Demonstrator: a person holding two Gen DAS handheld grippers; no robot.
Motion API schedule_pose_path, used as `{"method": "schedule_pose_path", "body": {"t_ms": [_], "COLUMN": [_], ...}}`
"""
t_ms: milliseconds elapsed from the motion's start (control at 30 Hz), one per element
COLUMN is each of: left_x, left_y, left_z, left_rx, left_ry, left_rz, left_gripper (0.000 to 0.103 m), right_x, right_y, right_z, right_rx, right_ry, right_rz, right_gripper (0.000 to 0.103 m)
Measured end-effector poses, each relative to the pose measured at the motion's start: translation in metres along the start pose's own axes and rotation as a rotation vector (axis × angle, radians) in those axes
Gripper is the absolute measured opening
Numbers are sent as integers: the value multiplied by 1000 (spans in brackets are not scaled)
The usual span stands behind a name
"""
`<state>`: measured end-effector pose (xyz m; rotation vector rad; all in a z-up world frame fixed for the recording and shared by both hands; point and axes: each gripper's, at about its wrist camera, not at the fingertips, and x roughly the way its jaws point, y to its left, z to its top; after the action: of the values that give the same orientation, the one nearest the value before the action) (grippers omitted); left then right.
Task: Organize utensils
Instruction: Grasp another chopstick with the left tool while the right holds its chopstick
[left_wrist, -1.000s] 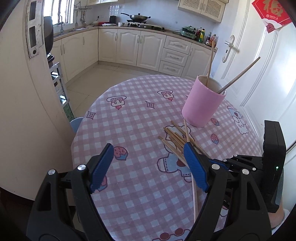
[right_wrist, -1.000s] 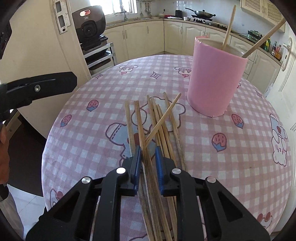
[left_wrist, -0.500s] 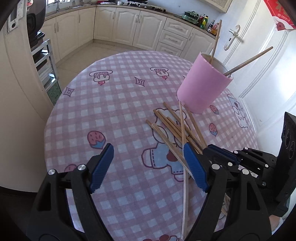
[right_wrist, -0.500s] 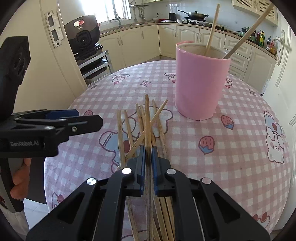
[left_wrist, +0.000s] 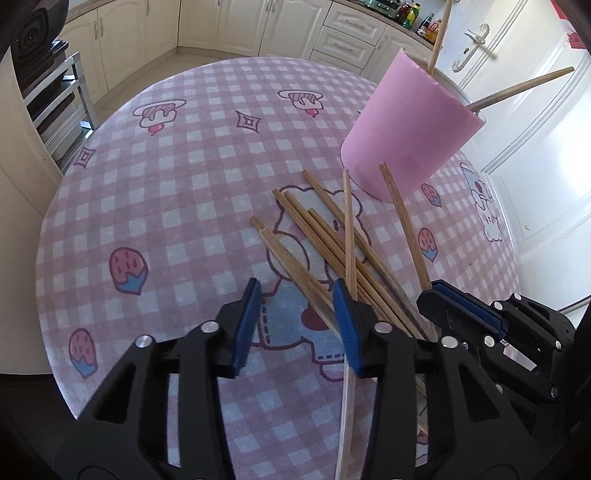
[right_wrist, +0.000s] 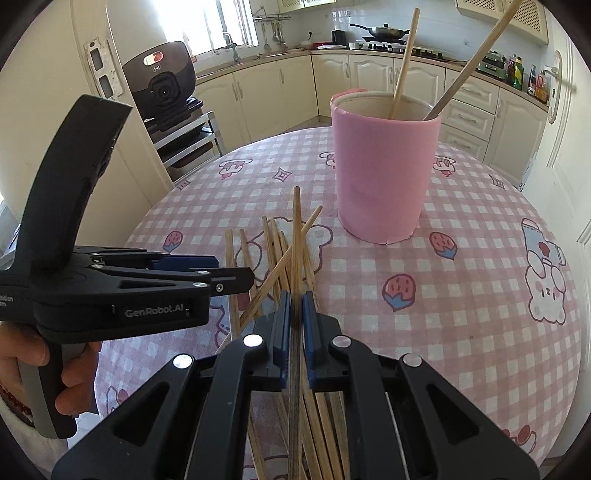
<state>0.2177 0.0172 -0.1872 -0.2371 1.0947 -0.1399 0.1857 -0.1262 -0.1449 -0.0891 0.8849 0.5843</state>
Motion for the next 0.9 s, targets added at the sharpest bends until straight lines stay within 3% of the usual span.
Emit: {"method": "schedule_pose_path", "body": {"t_ms": [67,267,600,833,900], "left_x": [0,-10,-61,-64,-59], "left_y": [-1,-4,-16,-8,-6], "left_z": [0,1,1,3,4], "left_rx": [3,-2,49,41,32], "left_ry": [-9,-52,-168,-167,-157], "left_rz": [-9,-23,-58,-54,-56], "left_gripper": [22,12,10,10,9], "right_x": [-3,-13,-29,-6,3], "right_y": [0,-1,3,2,0], "right_z": [0,1,3,5,7], "right_rx": [-1,-8,-11,14,21], "right_ry": [-5,-23,-52,7,32], "right_rz": [-1,-4,-6,-21,-30], "right_gripper": [6,6,5,8,13]}}
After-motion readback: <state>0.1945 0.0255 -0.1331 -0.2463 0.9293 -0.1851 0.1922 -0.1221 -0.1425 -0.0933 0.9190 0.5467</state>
